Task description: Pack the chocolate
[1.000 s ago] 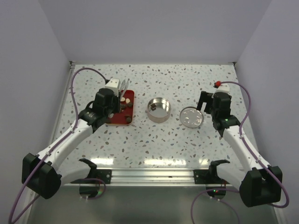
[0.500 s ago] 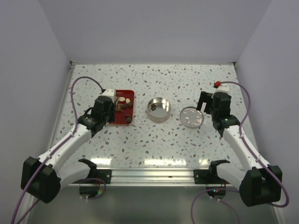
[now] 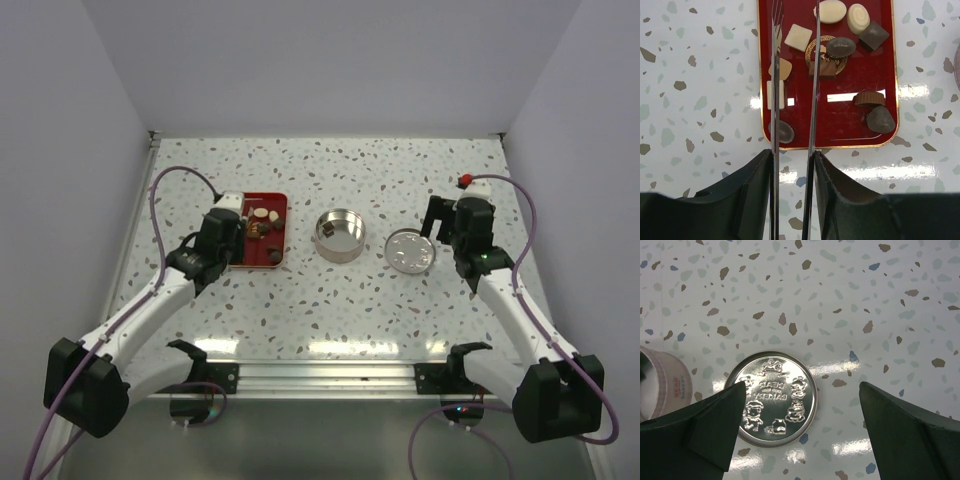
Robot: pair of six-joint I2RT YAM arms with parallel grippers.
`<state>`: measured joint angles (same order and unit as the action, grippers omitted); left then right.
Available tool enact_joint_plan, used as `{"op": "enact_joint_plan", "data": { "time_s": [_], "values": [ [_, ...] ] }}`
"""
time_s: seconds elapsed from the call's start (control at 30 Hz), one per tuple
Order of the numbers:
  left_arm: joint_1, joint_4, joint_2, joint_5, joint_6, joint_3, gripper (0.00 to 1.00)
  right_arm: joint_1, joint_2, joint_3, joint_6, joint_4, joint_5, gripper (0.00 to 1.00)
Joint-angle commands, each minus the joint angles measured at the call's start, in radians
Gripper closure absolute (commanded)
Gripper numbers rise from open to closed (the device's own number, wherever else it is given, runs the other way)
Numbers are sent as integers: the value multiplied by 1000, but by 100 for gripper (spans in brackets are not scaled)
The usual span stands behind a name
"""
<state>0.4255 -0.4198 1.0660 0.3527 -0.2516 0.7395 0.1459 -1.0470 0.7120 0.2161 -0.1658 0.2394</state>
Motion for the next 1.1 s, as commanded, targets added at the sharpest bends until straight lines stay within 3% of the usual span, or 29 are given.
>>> {"op": "enact_joint_plan", "data": {
  "time_s": [0.0, 0.43, 0.73, 1.07],
  "values": [
    [-8, 4, 11, 29, -18, 8, 56, 3, 19, 32, 2, 0, -15, 1],
    [-21, 6, 78, 16, -8, 28, 55, 1, 18, 32, 2, 2, -20, 1],
    [-21, 42, -11, -9, 9, 0, 55, 3, 7, 33, 3, 3, -22, 1],
    [-19, 38, 17, -6, 0, 0, 55, 1, 12, 34, 0, -1, -20, 1]
  ]
}}
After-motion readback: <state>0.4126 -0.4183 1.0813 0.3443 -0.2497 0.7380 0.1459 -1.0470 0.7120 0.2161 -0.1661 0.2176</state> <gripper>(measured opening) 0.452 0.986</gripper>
